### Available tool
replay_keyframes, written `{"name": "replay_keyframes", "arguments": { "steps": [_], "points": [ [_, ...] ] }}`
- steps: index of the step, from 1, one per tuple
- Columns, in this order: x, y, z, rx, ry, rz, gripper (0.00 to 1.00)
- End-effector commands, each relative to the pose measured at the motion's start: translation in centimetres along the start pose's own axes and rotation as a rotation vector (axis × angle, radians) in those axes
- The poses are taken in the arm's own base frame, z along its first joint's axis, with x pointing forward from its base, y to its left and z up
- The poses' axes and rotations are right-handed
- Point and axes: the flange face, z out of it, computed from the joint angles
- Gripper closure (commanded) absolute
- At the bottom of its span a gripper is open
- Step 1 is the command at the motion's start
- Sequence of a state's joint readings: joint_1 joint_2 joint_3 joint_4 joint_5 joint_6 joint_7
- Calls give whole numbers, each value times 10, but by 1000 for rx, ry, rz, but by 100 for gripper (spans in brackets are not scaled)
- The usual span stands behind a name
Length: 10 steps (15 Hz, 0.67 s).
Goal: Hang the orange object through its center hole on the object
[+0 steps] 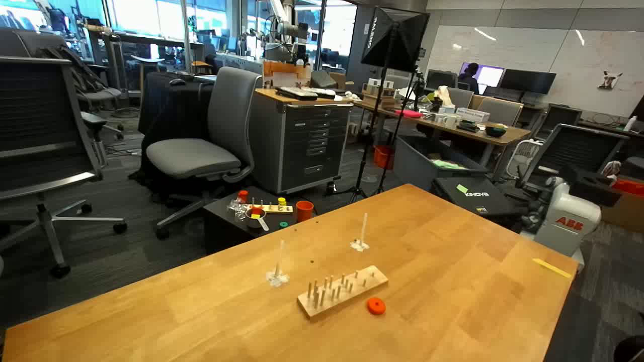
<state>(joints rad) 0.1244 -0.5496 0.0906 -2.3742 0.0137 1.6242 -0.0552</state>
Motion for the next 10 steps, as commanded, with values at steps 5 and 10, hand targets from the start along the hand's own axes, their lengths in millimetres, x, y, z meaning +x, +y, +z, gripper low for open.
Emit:
{"name": "replay_keyframes", "arguments": {
  "steps": [5, 10],
  "points": [
    [5, 3, -1, -33, 39, 18, 0],
    [76, 49, 54, -18, 124, 233, 0]
  ]
}}
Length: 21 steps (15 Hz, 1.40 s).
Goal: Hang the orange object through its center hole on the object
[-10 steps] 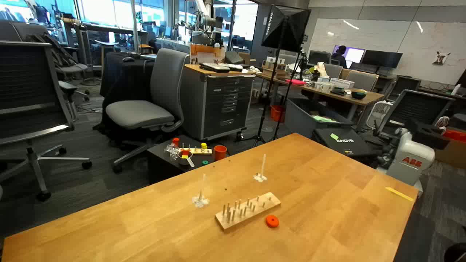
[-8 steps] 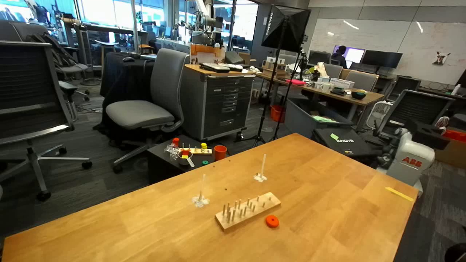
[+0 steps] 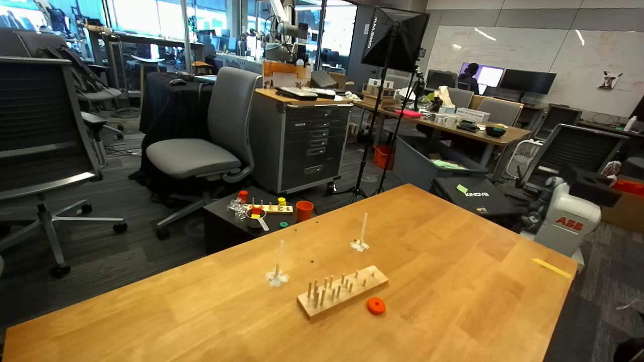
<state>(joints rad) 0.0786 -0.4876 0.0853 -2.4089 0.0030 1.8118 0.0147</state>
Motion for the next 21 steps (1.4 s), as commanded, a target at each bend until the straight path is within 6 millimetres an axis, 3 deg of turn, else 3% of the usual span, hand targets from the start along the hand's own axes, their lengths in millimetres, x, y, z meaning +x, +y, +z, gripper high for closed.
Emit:
{"name": "replay_keyframes", "arguments": {
  "steps": [1, 4, 6, 7, 8, 10, 13, 17, 21],
  "points": [
    [60, 25, 51, -34, 47, 147, 0],
    [110, 34, 103, -92, 94, 234, 0],
    [134, 34, 141, -124, 68, 290, 0],
    [138, 28, 150, -131, 35, 290, 0],
    [114, 35, 139, -106, 48, 261, 0],
    [129, 32, 161, -114, 13, 276, 0],
    [137, 31, 161, -112, 17, 280, 0],
    [162, 20, 206, -92, 22, 331, 0],
    [187, -10, 263, -83, 7, 342, 0]
  ]
}}
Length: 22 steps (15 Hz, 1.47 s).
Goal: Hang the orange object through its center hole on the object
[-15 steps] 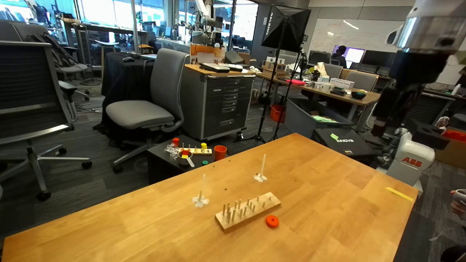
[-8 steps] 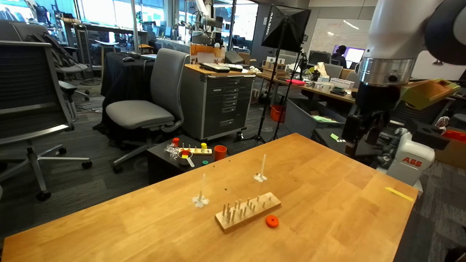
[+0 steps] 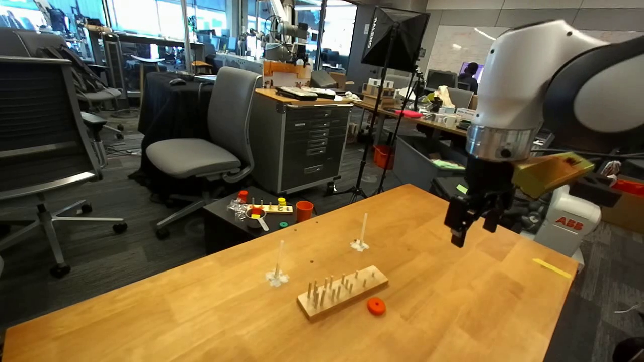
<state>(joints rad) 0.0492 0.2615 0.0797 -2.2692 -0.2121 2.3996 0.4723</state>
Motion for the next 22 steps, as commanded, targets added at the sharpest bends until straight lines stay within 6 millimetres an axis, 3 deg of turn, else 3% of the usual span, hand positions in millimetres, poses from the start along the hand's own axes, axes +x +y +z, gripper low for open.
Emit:
{"name": "replay_keyframes", "arguments": {
  "steps": [1, 8, 15, 22],
  "points": [
    [23, -41, 43, 3, -5, 23, 0],
    [53, -102, 108, 0, -40, 19, 0],
    [84, -143, 126, 42, -23, 29, 0],
    [88, -157, 134, 101, -60, 71, 0]
  ]
}}
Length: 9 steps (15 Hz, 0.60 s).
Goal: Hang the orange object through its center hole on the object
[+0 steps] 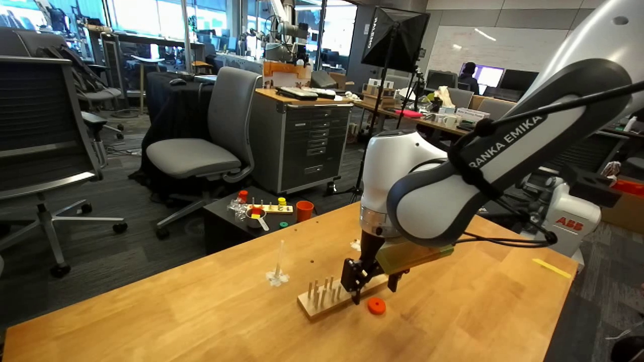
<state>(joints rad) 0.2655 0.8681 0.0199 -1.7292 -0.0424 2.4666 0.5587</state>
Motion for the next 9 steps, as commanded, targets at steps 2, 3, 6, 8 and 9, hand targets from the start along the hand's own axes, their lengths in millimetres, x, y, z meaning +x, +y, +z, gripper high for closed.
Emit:
{"name": "replay_keyframes", "arguments": {
  "steps": [2, 3, 6, 8, 9],
  "points": [
    [6, -5, 0, 18, -27, 26, 0],
    [5, -4, 0, 21, -30, 30, 0],
    [3, -3, 2, 20, -38, 35, 0],
    [2, -3, 6, 17, -45, 35, 0],
    [2, -3, 8, 15, -48, 35, 0]
  ]
}}
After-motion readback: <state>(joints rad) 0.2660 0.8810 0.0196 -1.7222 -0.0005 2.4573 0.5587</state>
